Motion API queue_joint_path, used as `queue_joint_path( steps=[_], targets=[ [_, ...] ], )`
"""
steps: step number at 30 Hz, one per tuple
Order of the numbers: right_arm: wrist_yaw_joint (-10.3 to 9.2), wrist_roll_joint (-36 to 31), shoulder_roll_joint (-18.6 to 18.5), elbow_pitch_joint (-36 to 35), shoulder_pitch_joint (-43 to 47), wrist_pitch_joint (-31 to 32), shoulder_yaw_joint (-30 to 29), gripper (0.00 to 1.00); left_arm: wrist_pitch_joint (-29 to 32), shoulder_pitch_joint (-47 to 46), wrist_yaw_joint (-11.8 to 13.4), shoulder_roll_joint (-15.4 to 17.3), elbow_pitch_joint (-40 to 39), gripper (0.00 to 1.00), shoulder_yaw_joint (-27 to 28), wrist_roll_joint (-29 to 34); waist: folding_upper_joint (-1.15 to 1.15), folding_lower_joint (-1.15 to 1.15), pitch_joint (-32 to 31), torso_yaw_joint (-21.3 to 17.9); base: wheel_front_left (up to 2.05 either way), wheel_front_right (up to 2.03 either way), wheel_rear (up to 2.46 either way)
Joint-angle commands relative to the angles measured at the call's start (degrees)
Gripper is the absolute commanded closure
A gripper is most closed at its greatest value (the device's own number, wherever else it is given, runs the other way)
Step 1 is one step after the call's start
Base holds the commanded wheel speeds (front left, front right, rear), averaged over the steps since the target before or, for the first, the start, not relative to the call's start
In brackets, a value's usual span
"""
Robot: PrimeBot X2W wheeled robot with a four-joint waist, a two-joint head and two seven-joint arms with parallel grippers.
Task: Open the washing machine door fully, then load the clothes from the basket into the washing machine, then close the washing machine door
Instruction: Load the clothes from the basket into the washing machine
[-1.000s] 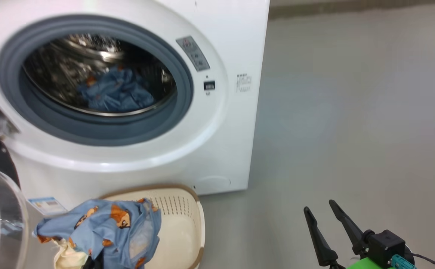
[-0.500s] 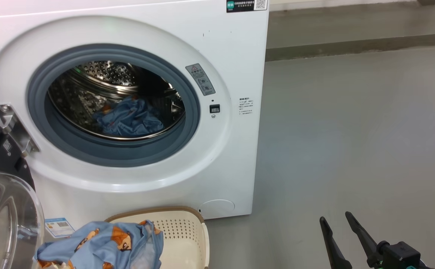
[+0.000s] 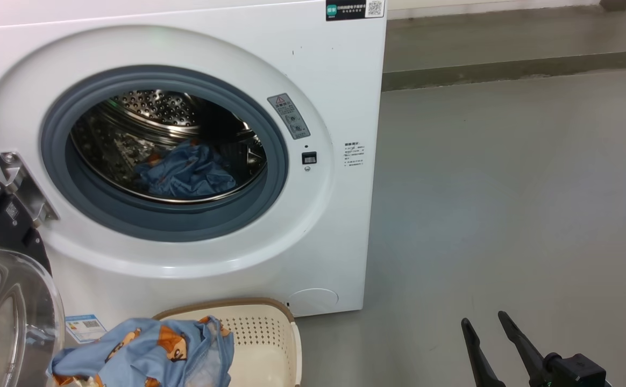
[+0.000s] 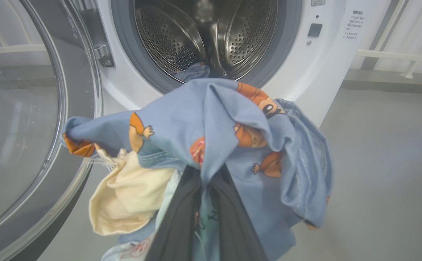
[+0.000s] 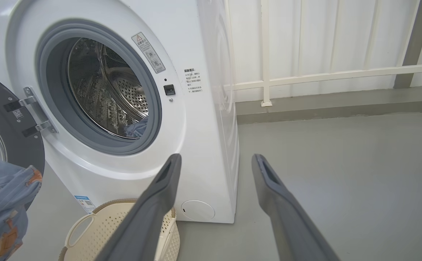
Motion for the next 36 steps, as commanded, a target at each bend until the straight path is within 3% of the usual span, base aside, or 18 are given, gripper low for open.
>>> queue_joint_path(
  steps=[1,12,20,36],
  targets=[
    [0.16,0.0,-0.2,-1.5,-1.2,-0.3,1.4,0.0,-0.5,-1.5,0.4,0.2,-1.8,1.0,1.8,0.5,0.0,0.0,0.0,0.0,0.0,0.0,0.0],
    [0.16,-0.1,-0.1,-1.7,-1.3,-0.3,1.7,0.0,-0.5,-1.6,0.5,0.2,-2.1,1.0,1.6,0.4,0.0,0.0,0.5,-0.5,0.0,0.0,0.0],
    [0.16,-0.1,0.0,-2.0,-1.6,-0.3,1.7,0.0,-0.5,-3.8,0.0,0.2,-1.7,1.0,1.9,1.0,0.0,0.0,1.8,-2.9,0.0,0.0,0.0],
    [0.16,0.0,0.5,-3.0,-4.9,-0.3,2.7,0.0,-0.5,-20.9,-1.3,3.1,4.9,1.0,6.2,1.8,0.0,0.0,10.0,-11.0,0.0,0.0,0.0]
  ],
)
